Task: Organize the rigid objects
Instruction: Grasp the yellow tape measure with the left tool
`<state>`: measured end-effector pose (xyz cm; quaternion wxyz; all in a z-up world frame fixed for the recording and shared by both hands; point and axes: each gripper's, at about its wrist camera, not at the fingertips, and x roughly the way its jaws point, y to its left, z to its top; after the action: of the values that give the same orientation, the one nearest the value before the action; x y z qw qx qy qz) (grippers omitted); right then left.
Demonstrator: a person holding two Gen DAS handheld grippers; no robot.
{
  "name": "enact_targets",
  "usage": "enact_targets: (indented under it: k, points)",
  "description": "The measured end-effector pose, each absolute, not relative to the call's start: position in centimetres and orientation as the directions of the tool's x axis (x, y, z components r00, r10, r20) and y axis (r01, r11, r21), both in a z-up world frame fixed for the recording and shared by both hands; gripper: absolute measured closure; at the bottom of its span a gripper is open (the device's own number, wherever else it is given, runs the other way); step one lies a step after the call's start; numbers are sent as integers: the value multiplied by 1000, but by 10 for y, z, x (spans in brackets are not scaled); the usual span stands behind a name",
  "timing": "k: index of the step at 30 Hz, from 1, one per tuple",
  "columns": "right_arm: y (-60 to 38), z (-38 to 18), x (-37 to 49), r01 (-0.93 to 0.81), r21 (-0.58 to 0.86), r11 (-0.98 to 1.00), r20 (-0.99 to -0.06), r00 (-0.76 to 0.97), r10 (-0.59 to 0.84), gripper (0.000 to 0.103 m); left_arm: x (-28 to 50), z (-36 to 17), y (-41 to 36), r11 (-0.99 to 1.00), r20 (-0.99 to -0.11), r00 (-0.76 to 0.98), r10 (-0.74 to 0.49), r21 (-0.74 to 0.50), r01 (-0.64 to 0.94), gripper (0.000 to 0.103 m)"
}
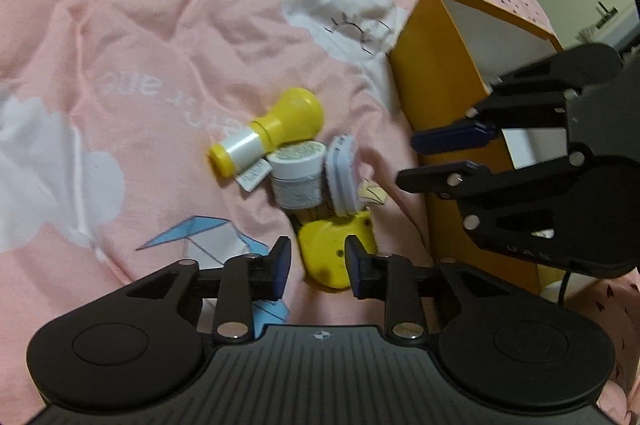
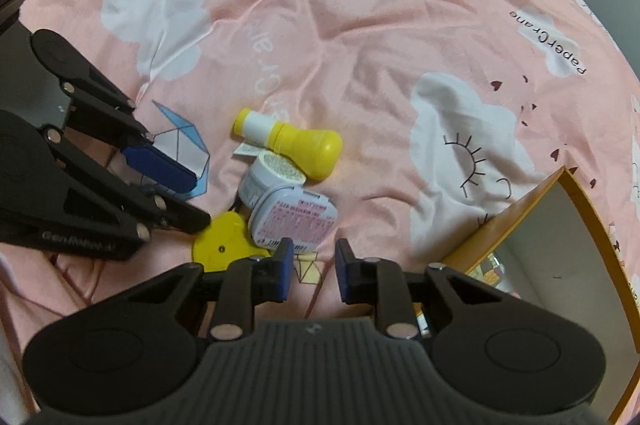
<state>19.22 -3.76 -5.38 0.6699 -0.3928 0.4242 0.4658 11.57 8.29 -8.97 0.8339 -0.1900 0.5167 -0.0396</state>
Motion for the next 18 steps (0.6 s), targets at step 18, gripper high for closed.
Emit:
enact_targets:
  k: [18]
  points:
    - [-40, -62, 200, -962, -90, 256, -941, 166, 296, 81, 144, -129, 46, 950, -897, 385, -217, -284, -126, 30]
